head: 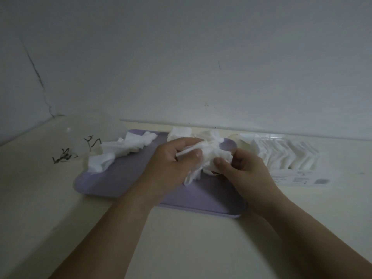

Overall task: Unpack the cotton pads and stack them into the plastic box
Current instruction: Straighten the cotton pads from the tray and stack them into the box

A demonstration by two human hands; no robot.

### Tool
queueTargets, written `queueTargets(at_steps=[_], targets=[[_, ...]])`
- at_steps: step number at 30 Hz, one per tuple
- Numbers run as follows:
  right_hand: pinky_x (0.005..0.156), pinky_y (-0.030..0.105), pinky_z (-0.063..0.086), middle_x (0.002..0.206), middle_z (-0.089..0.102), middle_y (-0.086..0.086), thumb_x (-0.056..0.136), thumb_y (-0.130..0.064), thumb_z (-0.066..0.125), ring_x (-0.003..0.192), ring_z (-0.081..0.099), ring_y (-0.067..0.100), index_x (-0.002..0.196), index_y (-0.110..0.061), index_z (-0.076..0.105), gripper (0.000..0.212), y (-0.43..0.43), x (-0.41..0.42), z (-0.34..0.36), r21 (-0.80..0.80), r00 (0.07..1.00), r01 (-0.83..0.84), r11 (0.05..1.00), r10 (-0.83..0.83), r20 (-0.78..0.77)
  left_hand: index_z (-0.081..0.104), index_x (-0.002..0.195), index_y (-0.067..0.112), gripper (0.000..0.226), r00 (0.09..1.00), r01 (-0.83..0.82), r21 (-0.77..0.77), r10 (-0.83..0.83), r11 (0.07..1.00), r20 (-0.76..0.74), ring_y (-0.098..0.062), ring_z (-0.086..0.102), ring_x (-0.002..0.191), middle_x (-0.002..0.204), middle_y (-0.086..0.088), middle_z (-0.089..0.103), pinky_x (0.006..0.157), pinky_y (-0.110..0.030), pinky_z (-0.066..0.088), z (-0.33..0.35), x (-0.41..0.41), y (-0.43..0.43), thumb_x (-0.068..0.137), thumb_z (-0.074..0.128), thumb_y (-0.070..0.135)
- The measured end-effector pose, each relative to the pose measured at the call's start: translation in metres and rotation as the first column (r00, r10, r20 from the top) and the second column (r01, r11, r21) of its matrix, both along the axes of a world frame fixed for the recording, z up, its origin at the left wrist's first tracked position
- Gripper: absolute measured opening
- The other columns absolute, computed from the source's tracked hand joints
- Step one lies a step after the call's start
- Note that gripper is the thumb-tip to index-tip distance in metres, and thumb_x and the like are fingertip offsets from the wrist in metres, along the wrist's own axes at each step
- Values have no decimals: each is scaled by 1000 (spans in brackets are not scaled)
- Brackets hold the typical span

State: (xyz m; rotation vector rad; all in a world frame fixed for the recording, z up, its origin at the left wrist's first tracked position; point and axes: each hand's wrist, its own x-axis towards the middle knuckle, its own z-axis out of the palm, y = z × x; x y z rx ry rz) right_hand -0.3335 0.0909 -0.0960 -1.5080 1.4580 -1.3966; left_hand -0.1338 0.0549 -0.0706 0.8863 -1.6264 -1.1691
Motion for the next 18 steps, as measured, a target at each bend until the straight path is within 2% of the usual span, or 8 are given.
queueTargets(at_steps=[2, 4, 8, 10, 12, 14, 16, 18], targets=[[89, 64, 57, 92, 76, 28, 82, -51, 77, 86, 70, 28, 91, -8, 77, 43, 2, -2, 1, 6, 996, -70, 998, 70, 56, 76, 111, 32, 26, 994, 93, 36, -95, 995, 56, -4, 70, 82, 99, 9, 79, 66, -19, 52, -2, -2, 2, 97, 69, 10], [87, 55, 56, 98, 74, 35, 87, -40, 81, 86, 67, 27, 92, -4, 80, 36, 4, -4, 3, 23, 985, -139, 990, 135, 104, 74, 115, 28, 32, 994, 81, 41, -83, 996, 67, -7, 69, 78, 104, 3, 79, 63, -23, 53, -5, -4, 3, 89, 79, 11], [98, 48, 59, 105, 75, 35, 91, -25, 77, 92, 72, 25, 100, -1, 83, 27, 12, -4, 11, 45, 963, -209, 977, 197, 181, 71, 105, 17, 38, 998, 70, 95, -70, 993, -6, -13, 62, 66, 98, -7, 78, 55, -29, 50, -3, -3, 2, 74, 92, 10], [102, 50, 57, 105, 79, 28, 98, -19, 71, 94, 72, 24, 102, -5, 84, 20, 12, -4, 12, 54, 961, -236, 970, 224, 163, 69, 98, 12, 34, 996, 85, 84, -84, 993, -19, -16, 59, 62, 88, -10, 75, 55, -31, 49, -2, -2, 1, 73, 93, 10], [102, 50, 57, 105, 81, 21, 104, -14, 65, 97, 73, 25, 105, -7, 84, 20, 13, -5, 12, 60, 957, -256, 965, 244, 155, 68, 91, 10, 30, 997, 82, 52, -82, 995, -5, -16, 54, 60, 76, -6, 70, 54, -31, 45, -4, -3, 1, 73, 92, 11], [97, 47, 57, 107, 78, 28, 105, -14, 63, 97, 71, 29, 108, -3, 82, 22, 14, -5, 12, 76, 950, -278, 958, 262, 172, 68, 87, 10, 29, 998, 58, 30, -58, 998, 20, -17, 51, 59, 68, -2, 65, 55, -33, 42, -5, -4, 0, 73, 93, 15], [89, 43, 54, 107, 73, 36, 104, -16, 65, 94, 67, 31, 106, 4, 79, 25, 14, -5, 14, 83, 935, -299, 950, 275, 226, 68, 86, 12, 34, 999, 26, 19, -26, 999, 27, -22, 50, 59, 66, -8, 62, 57, -36, 41, -6, -5, -1, 69, 96, 24], [84, 41, 55, 88, 74, 24, 98, -23, 66, 84, 67, 25, 93, -2, 82, 26, 15, -5, 18, 94, 910, -317, 944, 275, 309, 63, 83, 19, 44, 997, -58, -25, 59, 998, 48, -19, 50, 60, 69, -13, 59, 56, -37, 42, -8, -7, -2, 61, 98, 33]])
